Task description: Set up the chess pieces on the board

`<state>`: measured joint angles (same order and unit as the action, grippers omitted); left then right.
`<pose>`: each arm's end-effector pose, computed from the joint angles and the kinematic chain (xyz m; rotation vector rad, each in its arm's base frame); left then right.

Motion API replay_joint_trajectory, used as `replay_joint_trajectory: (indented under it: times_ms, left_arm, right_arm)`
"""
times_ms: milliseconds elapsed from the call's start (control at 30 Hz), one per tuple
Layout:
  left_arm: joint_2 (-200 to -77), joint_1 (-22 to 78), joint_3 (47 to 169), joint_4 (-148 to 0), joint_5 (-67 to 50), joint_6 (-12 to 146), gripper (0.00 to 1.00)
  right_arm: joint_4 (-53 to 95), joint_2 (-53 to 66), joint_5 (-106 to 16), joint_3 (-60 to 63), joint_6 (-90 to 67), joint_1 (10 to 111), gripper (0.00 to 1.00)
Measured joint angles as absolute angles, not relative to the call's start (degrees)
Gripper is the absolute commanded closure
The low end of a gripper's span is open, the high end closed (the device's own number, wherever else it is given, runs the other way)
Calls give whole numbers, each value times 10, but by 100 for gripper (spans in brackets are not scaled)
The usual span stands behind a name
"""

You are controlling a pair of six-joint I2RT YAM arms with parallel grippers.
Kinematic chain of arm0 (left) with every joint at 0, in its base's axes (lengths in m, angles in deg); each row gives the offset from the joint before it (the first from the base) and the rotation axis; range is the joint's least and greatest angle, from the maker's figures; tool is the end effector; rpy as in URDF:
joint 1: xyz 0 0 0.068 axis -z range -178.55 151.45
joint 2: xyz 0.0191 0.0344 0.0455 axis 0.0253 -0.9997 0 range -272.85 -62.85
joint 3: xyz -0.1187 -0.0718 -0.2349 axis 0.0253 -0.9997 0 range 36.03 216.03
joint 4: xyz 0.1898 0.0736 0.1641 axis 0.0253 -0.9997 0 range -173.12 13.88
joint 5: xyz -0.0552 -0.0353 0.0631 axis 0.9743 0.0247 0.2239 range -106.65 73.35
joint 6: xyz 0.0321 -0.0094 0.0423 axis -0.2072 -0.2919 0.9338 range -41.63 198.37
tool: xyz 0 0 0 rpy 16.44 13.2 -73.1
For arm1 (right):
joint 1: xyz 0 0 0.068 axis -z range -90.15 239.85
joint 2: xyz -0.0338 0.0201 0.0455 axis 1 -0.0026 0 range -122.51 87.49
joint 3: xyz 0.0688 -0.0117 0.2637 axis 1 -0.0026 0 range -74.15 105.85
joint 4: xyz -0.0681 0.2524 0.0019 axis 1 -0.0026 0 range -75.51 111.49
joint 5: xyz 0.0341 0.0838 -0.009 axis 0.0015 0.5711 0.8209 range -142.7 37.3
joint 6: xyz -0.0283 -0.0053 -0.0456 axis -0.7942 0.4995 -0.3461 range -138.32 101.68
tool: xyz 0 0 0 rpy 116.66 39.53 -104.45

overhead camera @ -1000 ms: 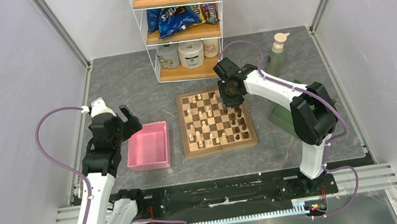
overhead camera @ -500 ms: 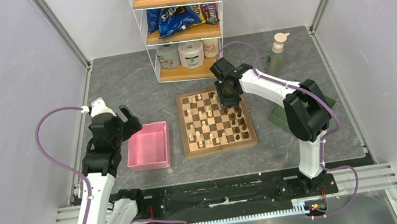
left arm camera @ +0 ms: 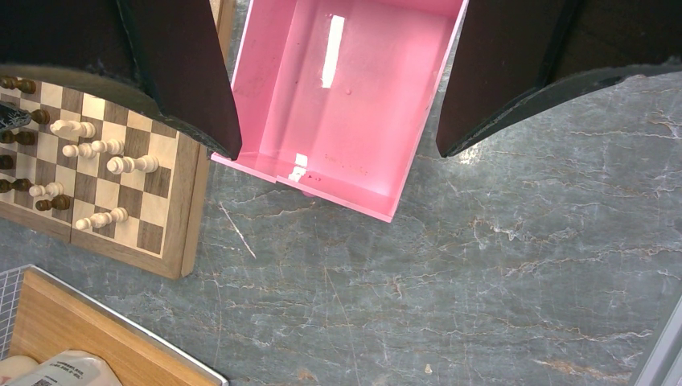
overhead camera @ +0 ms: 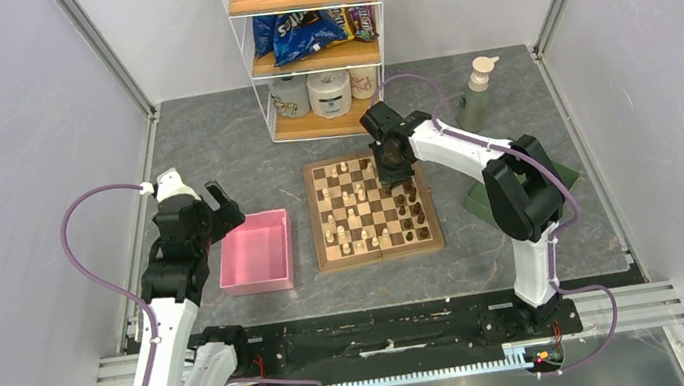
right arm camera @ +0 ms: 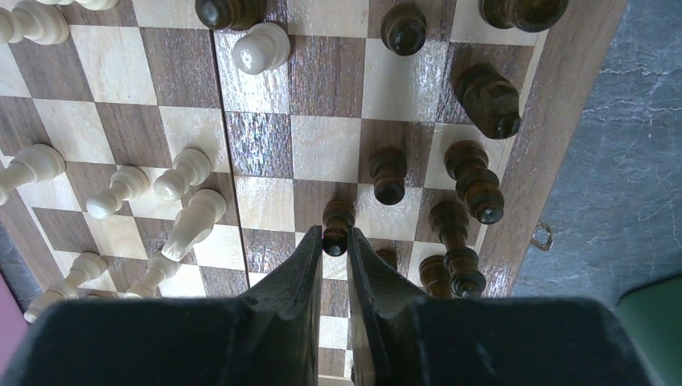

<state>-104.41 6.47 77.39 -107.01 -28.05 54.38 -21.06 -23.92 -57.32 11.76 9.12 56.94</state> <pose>0.1610 -0.0071 0.2915 -0.4627 2.0514 -0.0940 0.3411 0.2171 0.2064 -0.1103 2.7631 0.1731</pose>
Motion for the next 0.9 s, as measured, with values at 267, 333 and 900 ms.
replay_joint_trajectory:
  times_ms: [267, 333, 900]
  left_arm:
    - [-1044, 65, 774, -1070, -280, 544, 1]
    - [-1044, 65, 774, -1070, -280, 544, 1]
    - [-1044, 65, 774, -1070, -280, 544, 1]
  right_arm:
    - [-213, -239, -592, 118, 91, 569, 80]
    - [-213, -239, -594, 118, 91, 570, 80]
    - [-212, -236, -607, 112, 93, 578, 80]
